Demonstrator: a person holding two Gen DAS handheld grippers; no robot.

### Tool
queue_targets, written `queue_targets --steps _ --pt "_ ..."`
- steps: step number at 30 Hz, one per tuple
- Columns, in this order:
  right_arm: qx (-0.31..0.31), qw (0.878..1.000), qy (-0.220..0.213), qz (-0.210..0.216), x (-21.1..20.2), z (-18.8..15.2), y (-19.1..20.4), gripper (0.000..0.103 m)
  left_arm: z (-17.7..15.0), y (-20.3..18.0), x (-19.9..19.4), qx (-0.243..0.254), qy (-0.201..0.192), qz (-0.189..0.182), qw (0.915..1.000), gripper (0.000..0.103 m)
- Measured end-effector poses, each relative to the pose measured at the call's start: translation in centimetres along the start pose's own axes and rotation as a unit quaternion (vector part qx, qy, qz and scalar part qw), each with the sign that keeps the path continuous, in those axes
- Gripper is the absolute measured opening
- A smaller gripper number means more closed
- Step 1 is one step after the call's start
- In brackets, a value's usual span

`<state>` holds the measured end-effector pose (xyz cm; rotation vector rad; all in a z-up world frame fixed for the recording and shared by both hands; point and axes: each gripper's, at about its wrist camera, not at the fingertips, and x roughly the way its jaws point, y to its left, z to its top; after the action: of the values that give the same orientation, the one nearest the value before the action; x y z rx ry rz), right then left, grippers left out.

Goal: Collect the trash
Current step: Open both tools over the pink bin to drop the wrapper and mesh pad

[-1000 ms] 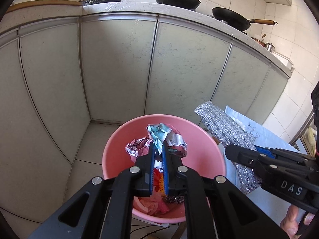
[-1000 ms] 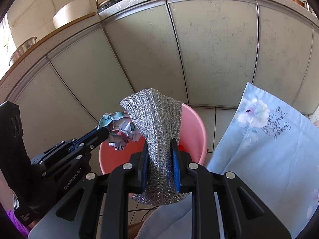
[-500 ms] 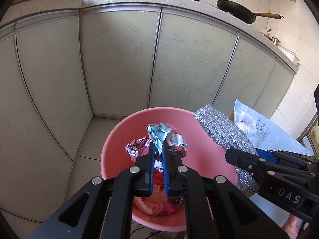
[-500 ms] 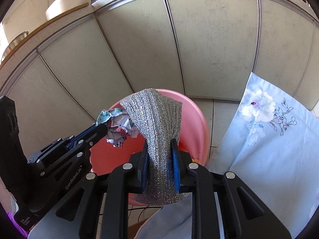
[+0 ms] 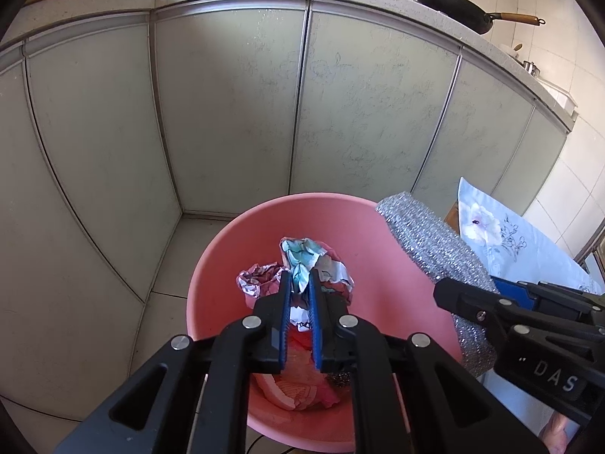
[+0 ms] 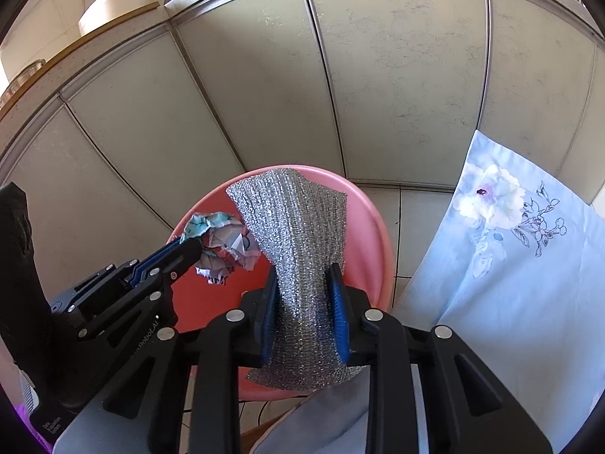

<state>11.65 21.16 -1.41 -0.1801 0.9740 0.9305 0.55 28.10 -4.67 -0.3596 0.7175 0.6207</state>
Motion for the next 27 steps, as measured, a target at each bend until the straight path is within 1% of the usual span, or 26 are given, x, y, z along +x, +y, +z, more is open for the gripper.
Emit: queue_targets --steps 7,12,17,19,21,27 --pt "0.002 1.0 -0.003 0.008 -0.2 0.0 -0.3 0.034 -0.2 0.3 0.2 -0.003 0.0 0.003 1.0 0.021" --pt "0.004 1.0 -0.006 0.009 -0.2 0.0 -0.6 0.038 -0.1 0.4 0.0 -0.006 -0.001 -0.003 1.0 0.024" --pt "0.009 1.0 -0.009 0.007 -0.3 0.0 -0.8 0.04 -0.1 0.1 -0.4 0.001 -0.008 -0.006 1.0 0.033" --pt "0.01 1.0 -0.009 0.007 -0.3 0.0 -0.8 0.042 0.0 0.1 -0.5 0.003 -0.008 -0.007 0.9999 0.034" --pt "0.01 1.0 -0.01 0.008 -0.3 0.0 -0.9 0.043 0.0 0.1 -0.6 0.003 -0.007 -0.008 0.9999 0.035" --pt "0.007 1.0 -0.011 0.001 -0.1 0.0 -0.8 0.043 0.1 0.5 -1.2 -0.002 -0.009 -0.01 0.9999 0.044"
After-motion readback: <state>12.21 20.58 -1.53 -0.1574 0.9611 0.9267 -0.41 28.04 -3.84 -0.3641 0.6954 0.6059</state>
